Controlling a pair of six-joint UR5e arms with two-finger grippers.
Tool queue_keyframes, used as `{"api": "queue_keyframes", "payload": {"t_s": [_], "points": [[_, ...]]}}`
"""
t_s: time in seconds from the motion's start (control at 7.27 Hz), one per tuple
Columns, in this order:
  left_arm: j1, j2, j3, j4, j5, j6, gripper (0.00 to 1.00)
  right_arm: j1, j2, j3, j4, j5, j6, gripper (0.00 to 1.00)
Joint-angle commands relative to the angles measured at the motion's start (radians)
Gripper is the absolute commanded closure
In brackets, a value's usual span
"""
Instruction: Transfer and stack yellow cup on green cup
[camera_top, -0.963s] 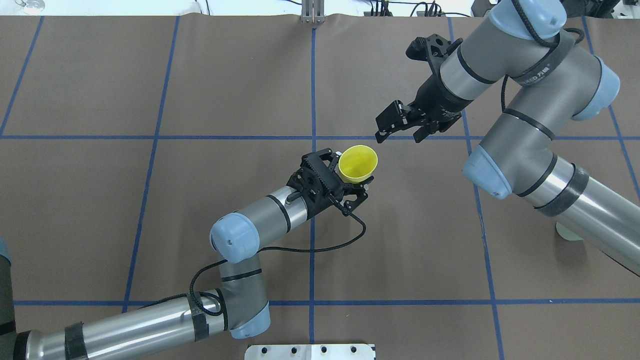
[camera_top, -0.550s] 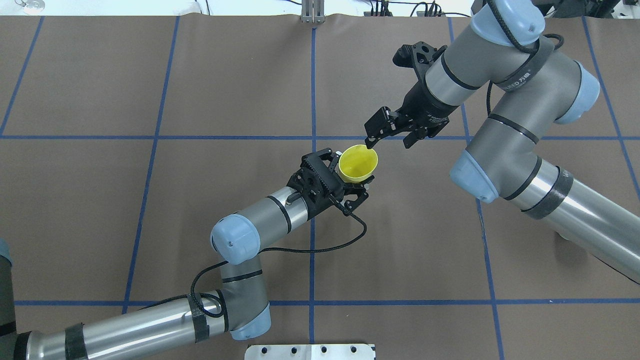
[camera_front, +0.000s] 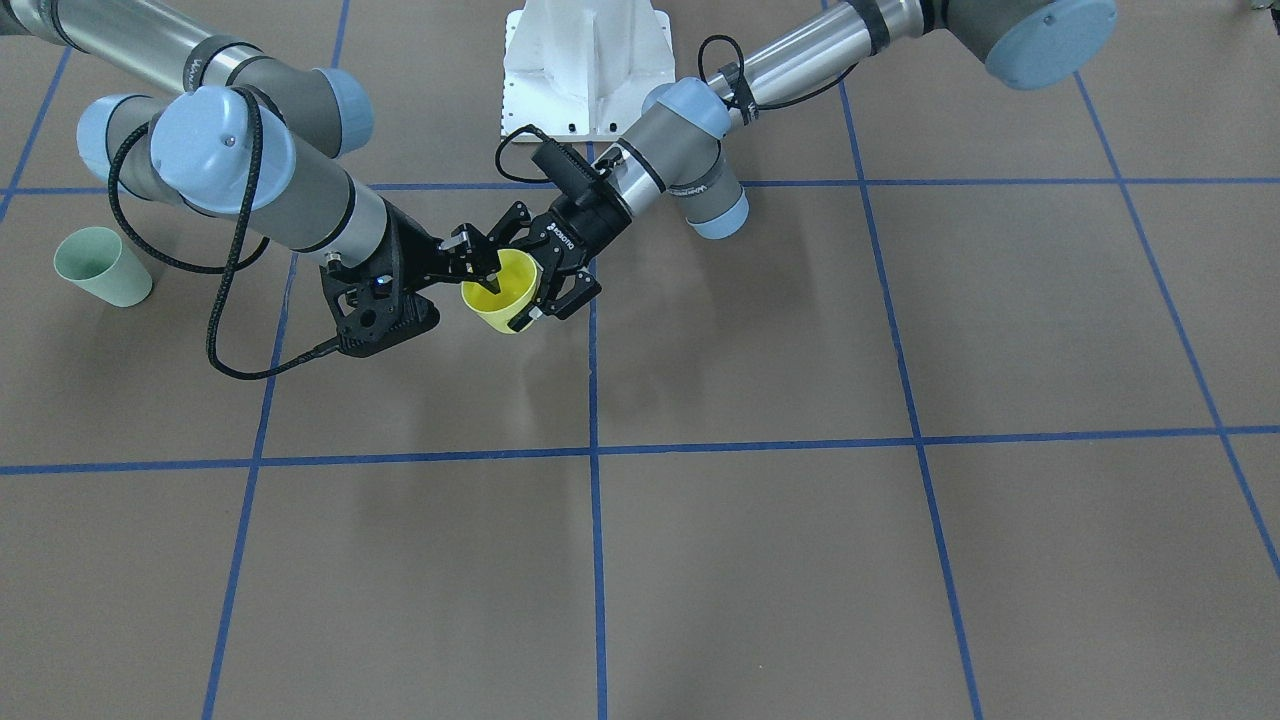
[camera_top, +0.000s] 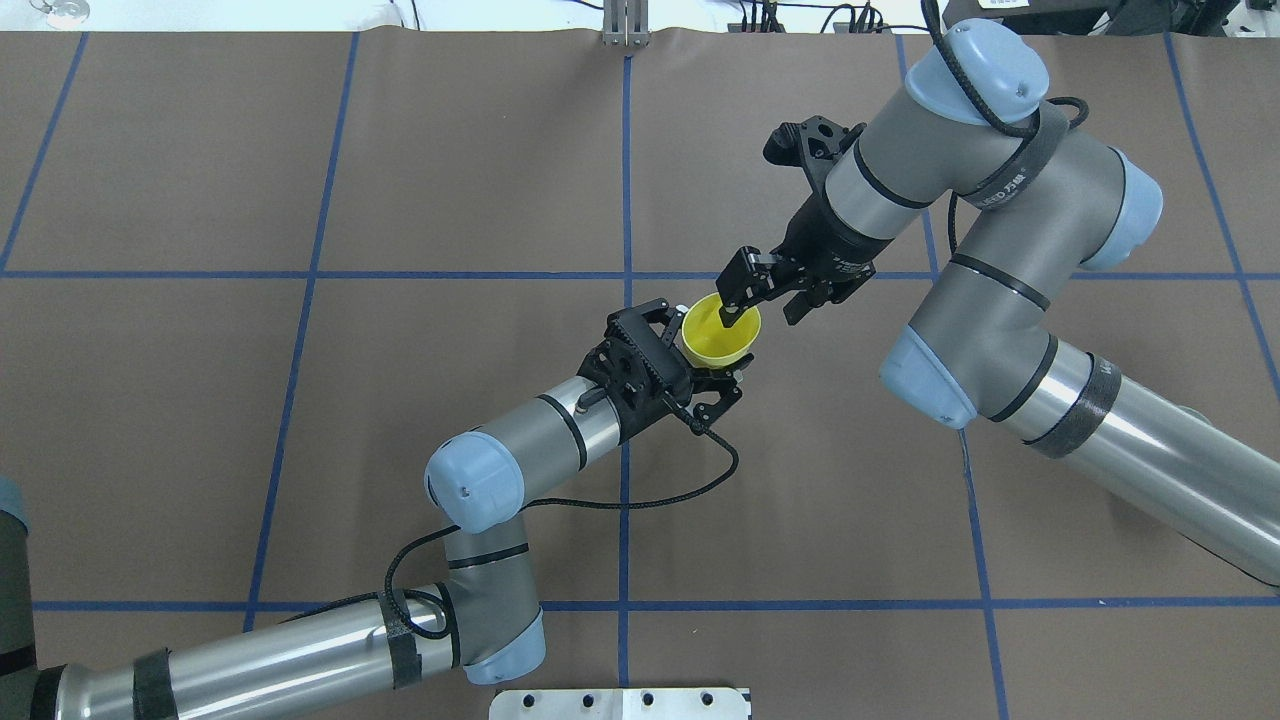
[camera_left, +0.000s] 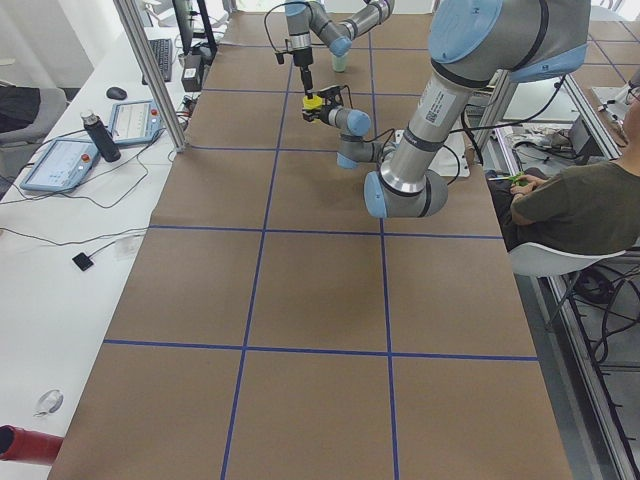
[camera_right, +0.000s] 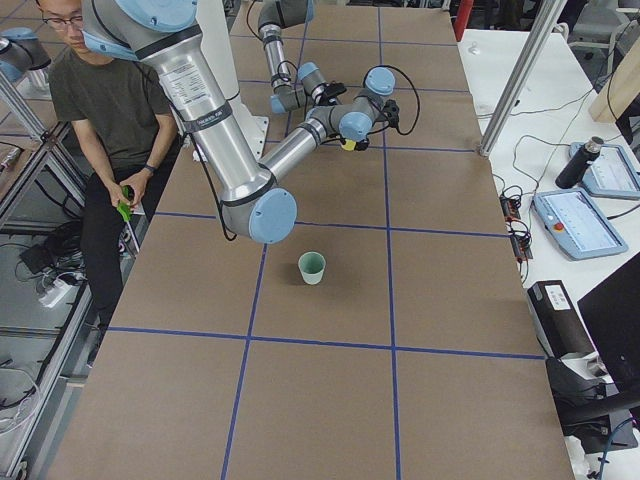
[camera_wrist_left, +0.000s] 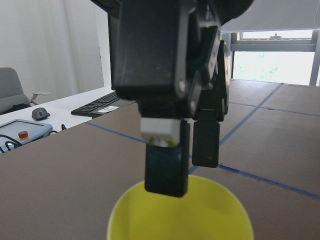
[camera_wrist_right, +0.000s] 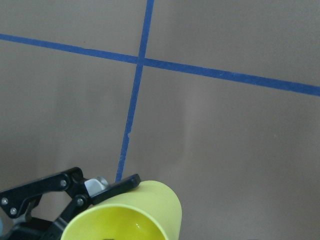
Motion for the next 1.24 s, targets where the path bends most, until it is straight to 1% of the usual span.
{"api": "queue_keyframes", "payload": {"t_s": [0.0, 0.14, 0.28, 0.41, 0.55, 0.69, 0.83, 0.96, 1.1], "points": [[0.004, -0.001, 0.001, 0.001, 0.008, -0.001, 0.75, -0.006, -0.001, 0.000, 0.000, 0.001, 0.001, 0.36], [0.004, -0.001, 0.001, 0.001, 0.008, -0.001, 0.75, -0.008, -0.003, 0.001, 0.000, 0.001, 0.001, 0.46], [0.006, -0.001, 0.001, 0.001, 0.008, -0.001, 0.75, -0.009, -0.001, 0.001, 0.002, 0.001, 0.001, 0.60], [0.007, -0.001, 0.001, 0.001, 0.008, -0.001, 0.75, -0.009, 0.000, 0.003, 0.002, 0.001, 0.001, 0.78], [0.009, -0.001, 0.000, 0.001, 0.008, -0.004, 0.70, -0.009, 0.003, 0.003, 0.002, 0.001, 0.003, 0.97], [0.012, -0.005, -0.005, 0.001, 0.007, -0.005, 0.41, -0.009, 0.003, 0.003, 0.002, 0.001, 0.006, 1.00], [0.018, -0.006, -0.005, 0.001, 0.008, -0.005, 0.37, -0.008, 0.003, 0.004, 0.002, 0.001, 0.006, 1.00], [0.018, -0.004, -0.009, 0.003, 0.008, -0.002, 0.09, -0.008, 0.005, 0.007, 0.002, 0.003, 0.020, 1.00], [0.018, -0.002, -0.011, 0.003, 0.008, -0.002, 0.01, -0.008, 0.008, 0.007, 0.002, 0.001, 0.030, 1.00]]}}
